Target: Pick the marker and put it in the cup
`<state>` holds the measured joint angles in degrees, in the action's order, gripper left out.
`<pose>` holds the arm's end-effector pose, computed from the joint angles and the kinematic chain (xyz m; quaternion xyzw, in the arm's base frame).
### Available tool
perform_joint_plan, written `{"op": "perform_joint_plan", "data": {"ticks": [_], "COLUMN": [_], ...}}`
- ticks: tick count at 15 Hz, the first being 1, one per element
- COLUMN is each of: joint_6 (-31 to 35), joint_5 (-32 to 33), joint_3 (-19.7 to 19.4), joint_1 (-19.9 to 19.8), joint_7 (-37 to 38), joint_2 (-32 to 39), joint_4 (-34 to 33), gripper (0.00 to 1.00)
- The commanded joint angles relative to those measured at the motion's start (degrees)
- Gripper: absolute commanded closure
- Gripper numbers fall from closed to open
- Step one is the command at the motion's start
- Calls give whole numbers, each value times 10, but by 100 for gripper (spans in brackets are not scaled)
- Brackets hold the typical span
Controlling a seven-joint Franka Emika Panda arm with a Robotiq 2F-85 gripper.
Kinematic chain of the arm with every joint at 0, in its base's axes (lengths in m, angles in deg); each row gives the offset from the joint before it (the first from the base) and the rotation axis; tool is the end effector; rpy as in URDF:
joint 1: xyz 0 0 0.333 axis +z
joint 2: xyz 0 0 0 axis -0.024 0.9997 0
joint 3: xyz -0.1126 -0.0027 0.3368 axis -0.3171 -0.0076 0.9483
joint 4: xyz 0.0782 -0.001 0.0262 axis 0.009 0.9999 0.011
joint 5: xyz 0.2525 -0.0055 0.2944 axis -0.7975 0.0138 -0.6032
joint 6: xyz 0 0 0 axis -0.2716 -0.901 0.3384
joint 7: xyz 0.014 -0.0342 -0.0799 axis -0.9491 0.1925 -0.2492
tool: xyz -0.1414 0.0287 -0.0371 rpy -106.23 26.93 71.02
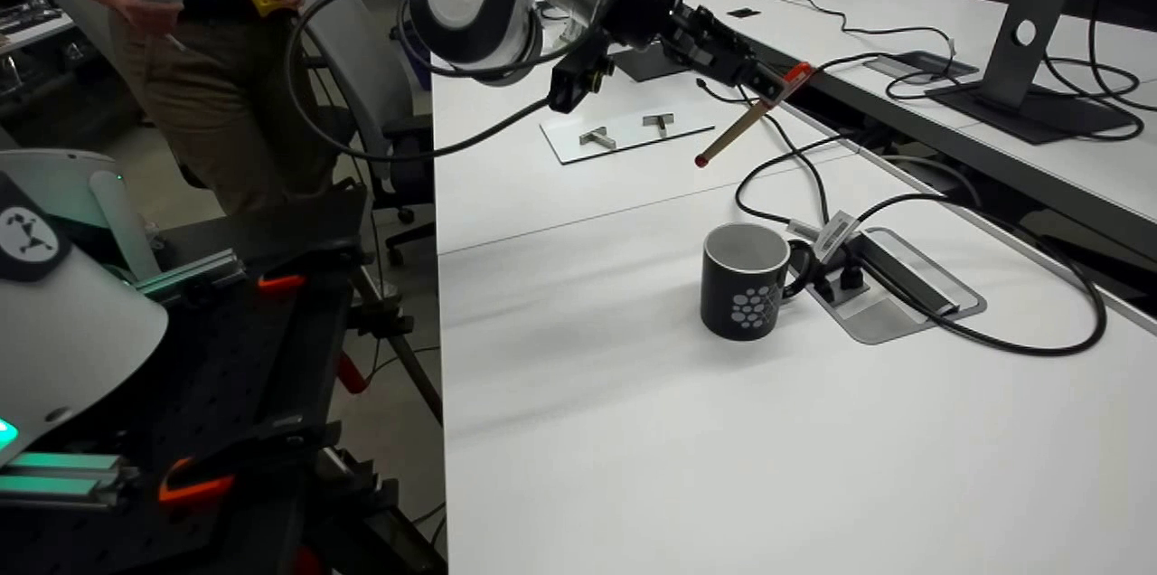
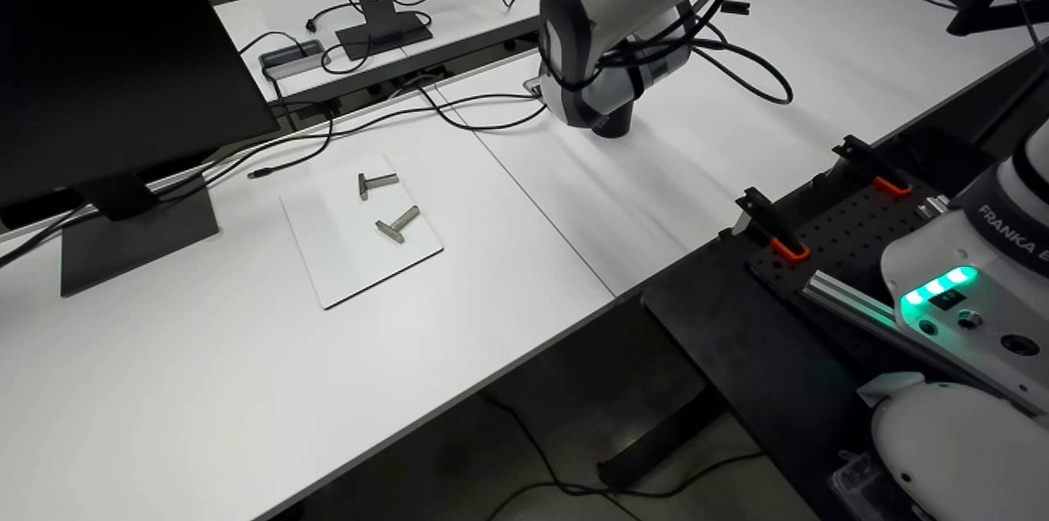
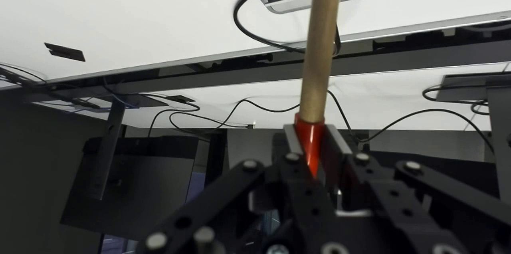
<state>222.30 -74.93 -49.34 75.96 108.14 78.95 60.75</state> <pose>0.5448 0.1481 0.1673 0.8587 -0.1830 0.4542 0.1510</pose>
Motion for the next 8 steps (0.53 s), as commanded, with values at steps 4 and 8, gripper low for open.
{"op": "perform_joint_plan", "data": {"ticks": [4,8], "joint_6": [5,5], "joint_5": [-33,-41], "joint_3": [7,12], "joint_1": [-4,-23], "joint_7": [85,99], "joint_2": [85,117], "joint_4": [17,16], "gripper": [93,93]}}
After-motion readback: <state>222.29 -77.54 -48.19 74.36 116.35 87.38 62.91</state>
